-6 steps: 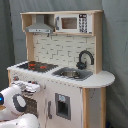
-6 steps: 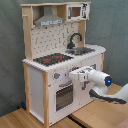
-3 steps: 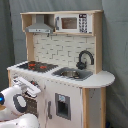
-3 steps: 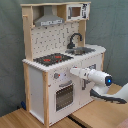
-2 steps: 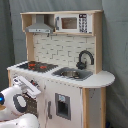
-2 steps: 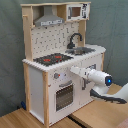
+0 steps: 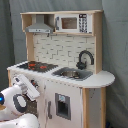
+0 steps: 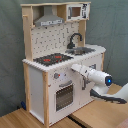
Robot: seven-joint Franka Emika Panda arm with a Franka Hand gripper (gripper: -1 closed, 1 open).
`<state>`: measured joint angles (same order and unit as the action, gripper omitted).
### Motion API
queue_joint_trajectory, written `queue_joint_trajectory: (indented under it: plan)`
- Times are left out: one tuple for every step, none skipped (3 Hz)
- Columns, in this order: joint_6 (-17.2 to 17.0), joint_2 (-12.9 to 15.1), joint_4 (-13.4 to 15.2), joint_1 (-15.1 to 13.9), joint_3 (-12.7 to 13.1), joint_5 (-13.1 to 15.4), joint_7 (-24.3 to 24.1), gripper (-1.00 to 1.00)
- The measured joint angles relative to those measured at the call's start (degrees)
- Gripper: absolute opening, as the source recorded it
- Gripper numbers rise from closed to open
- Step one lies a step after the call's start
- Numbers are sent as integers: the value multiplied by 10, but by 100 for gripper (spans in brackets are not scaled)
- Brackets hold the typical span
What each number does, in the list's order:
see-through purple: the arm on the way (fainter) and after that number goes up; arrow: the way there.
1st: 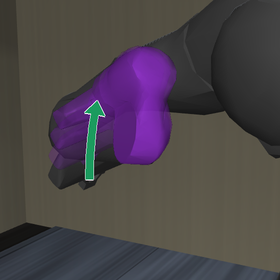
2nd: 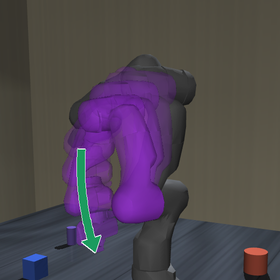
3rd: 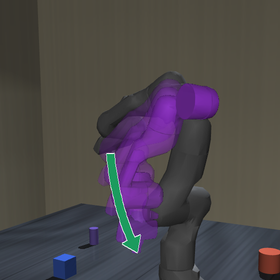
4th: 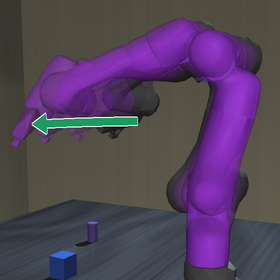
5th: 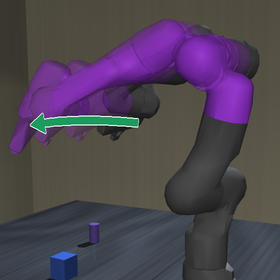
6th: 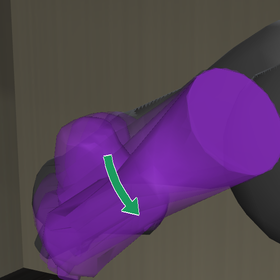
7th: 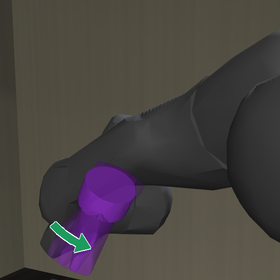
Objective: Play with the kitchen
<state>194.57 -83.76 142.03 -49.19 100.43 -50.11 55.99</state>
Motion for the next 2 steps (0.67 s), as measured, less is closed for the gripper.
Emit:
queue_joint_trajectory:
  plan:
    - [0,0,0,0,0,0,-64,-100]
    - [0,0,0,0,0,-1,-127,-100]
